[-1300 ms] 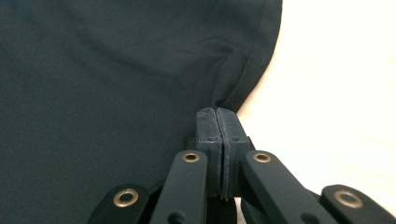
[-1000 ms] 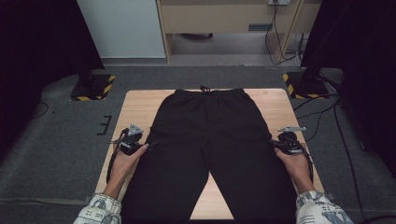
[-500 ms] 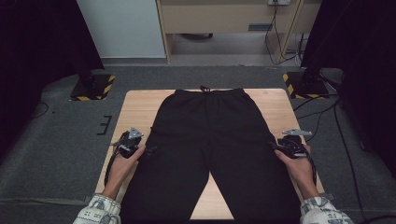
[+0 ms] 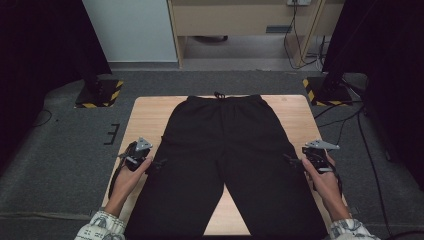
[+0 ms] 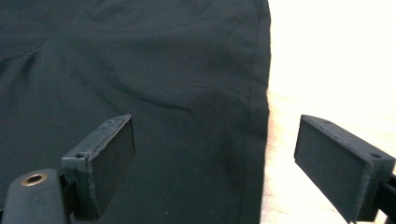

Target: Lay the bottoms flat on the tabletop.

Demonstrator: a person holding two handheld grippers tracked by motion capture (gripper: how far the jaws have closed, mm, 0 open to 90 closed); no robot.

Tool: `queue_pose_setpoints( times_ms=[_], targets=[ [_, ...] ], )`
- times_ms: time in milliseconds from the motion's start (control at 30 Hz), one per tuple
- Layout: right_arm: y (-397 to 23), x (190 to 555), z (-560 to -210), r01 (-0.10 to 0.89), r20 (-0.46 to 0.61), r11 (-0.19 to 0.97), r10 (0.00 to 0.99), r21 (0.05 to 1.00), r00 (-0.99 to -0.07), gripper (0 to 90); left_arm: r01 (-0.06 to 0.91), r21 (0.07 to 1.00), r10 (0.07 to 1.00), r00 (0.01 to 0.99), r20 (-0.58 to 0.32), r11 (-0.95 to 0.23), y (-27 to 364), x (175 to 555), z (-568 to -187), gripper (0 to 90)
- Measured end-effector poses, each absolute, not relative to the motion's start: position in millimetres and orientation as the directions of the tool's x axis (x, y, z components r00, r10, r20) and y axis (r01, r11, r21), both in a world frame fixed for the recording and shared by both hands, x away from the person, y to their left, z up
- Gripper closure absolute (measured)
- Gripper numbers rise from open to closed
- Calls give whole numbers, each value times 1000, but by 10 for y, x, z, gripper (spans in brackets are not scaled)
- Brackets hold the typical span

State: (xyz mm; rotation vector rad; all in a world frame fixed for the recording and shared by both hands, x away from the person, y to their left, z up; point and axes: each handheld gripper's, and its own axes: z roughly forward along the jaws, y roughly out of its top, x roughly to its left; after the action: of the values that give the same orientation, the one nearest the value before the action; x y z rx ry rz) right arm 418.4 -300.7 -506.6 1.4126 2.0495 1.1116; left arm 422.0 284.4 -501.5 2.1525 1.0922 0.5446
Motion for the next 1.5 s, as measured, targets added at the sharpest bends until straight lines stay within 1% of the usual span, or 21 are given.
queue_pose_setpoints(
  times_ms=[100, 167, 267, 367, 567, 600, 633, 667, 733, 833, 867, 900, 933, 1033, 1067, 1100, 1200, 1300, 1500],
  targets=[
    [-3043, 4205, -5067, 588, 103, 167, 912, 792, -397, 137, 549, 708, 822, 564, 79, -444, 2862, 4242, -4996, 73],
    [-3104, 4245, -5083, 606, 119, 152, 916, 781, -384, 143, 554, 703, 818, 570, 70, -446, 2882, 4269, -4984, 73],
    [-3167, 4276, -5102, 633, 140, 136, 920, 762, -366, 146, 572, 679, 822, 563, 83, -460, 2948, 4327, -4991, 73],
    [-3236, 4297, -5128, 648, 127, 147, 926, 747, -356, 143, 580, 680, 833, 548, 81, -448, 3019, 4354, -4984, 73],
    [-3374, 4317, -5147, 660, 124, 128, 939, 740, -321, 139, 612, 669, 849, 525, 57, -423, 3138, 4409, -5014, 69],
    [-3430, 4330, -5141, 656, 119, 114, 947, 746, -299, 139, 624, 666, 862, 503, 58, -409, 3195, 4435, -5031, 68],
    [-3430, 4330, -5141, 656, 119, 114, 947, 746, -299, 139, 624, 666, 862, 503, 58, -409, 3195, 4435, -5031, 68],
    [-3482, 4343, -5131, 651, 113, 97, 956, 753, -272, 138, 638, 671, 879, 475, 43, -378, 3255, 4461, -5047, 69],
    [-3522, 4361, -5144, 648, 108, 84, 962, 757, -250, 137, 651, 674, 893, 450, 27, -349, 3293, 4485, -5066, 69],
    [-3538, 4381, -5198, 656, 83, 89, 971, 749, -226, 132, 656, 669, 899, 436, 41, -349, 3312, 4506, -5097, 69],
    [-3533, 4387, -5221, 660, 78, 93, 971, 746, -225, 131, 666, 667, 909, 416, 38, -333, 3333, 4525, -5143, 68],
    [-3533, 4387, -5221, 660, 78, 93, 971, 746, -225, 131, 666, 667, 909, 416, 38, -333, 3333, 4525, -5143, 69],
    [-3516, 4392, -5266, 662, 67, 95, 974, 744, -215, 129, 675, 670, 916, 400, 21, -309, 3354, 4534, -5198, 69],
    [-3492, 4396, -5314, 668, 71, 90, 975, 738, -210, 121, 679, 672, 922, 387, 14, -295, 3367, 4532, -5253, 69],
    [-3472, 4400, -5363, 681, 58, 103, 976, 725, -209, 114, 685, 668, 923, 386, 5, -290, 3372, 4520, -5316, 69],
    [-3465, 4395, -5382, 669, 34, 119, 977, 733, -211, 114, 667, 690, 923, 385, 3, -281, 3382, 4499, -5345, 50],
    [-3460, 4373, -5386, 668, -3, 166, 971, 725, -239, 109, 650, 707, 922, 388, 7, -279, 3403, 4447, -5365, 42],
    [-3490, 4292, -5383, 669, 2, 172, 968, 723, -252, 109, 654, 706, 926, 378, 7, -272, 3440, 4366, -5364, 40],
    [-3468, 4117, -5383, 669, 1, 173, 968, 723, -251, 109, 655, 707, 929, 370, 7, -266, 3421, 4227, -5364, 40]
  ],
)
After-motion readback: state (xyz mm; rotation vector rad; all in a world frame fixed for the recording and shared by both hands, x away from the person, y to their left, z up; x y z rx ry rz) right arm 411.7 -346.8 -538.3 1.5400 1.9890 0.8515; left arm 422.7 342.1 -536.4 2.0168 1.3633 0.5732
